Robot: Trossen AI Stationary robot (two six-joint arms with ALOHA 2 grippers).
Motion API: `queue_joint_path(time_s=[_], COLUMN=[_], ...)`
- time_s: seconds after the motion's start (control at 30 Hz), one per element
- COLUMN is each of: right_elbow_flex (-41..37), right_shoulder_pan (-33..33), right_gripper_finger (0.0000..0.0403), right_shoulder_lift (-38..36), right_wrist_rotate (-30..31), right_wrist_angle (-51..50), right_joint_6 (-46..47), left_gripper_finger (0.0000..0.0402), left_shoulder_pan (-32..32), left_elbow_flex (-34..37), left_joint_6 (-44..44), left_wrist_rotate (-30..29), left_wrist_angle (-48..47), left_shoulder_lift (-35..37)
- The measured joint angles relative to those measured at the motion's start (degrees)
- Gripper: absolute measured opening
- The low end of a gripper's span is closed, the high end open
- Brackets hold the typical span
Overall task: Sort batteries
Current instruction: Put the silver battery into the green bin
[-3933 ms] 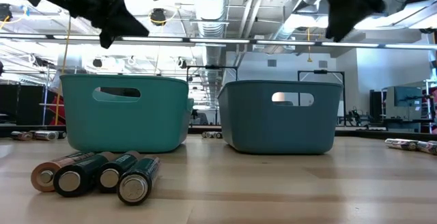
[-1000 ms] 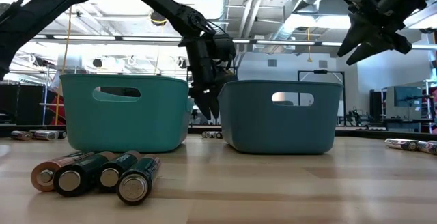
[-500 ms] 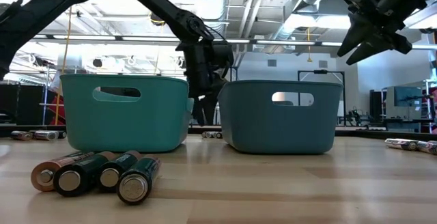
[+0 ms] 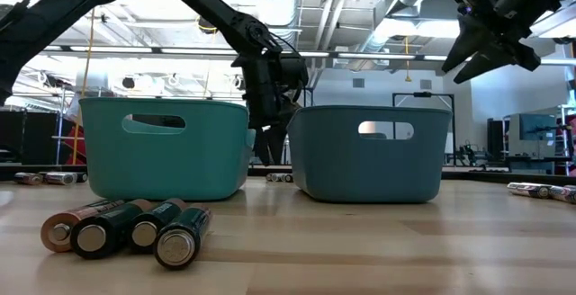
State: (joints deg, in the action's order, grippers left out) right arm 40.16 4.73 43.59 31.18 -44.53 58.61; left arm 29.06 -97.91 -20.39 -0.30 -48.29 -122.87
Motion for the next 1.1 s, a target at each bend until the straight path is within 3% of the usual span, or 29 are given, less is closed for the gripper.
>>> queue_joint_path(time_s=[1.1], right_elbow_flex=[0.0], right_shoulder_pan=[0.1], right_gripper_finger=[0.0175], right_shoulder_lift=[0.0], right_wrist_rotate=[-0.2], right_wrist_angle=[0.4], right_joint_6=[-0.1], left_gripper_finger=[0.0128], left_shoulder_pan=[-0.5], left_elbow_flex=[-0.3], left_joint_6=[-1.3], left_wrist_rotate=[2.6], left_wrist_angle=[-0.6], left_shoulder_lift=[-4.4])
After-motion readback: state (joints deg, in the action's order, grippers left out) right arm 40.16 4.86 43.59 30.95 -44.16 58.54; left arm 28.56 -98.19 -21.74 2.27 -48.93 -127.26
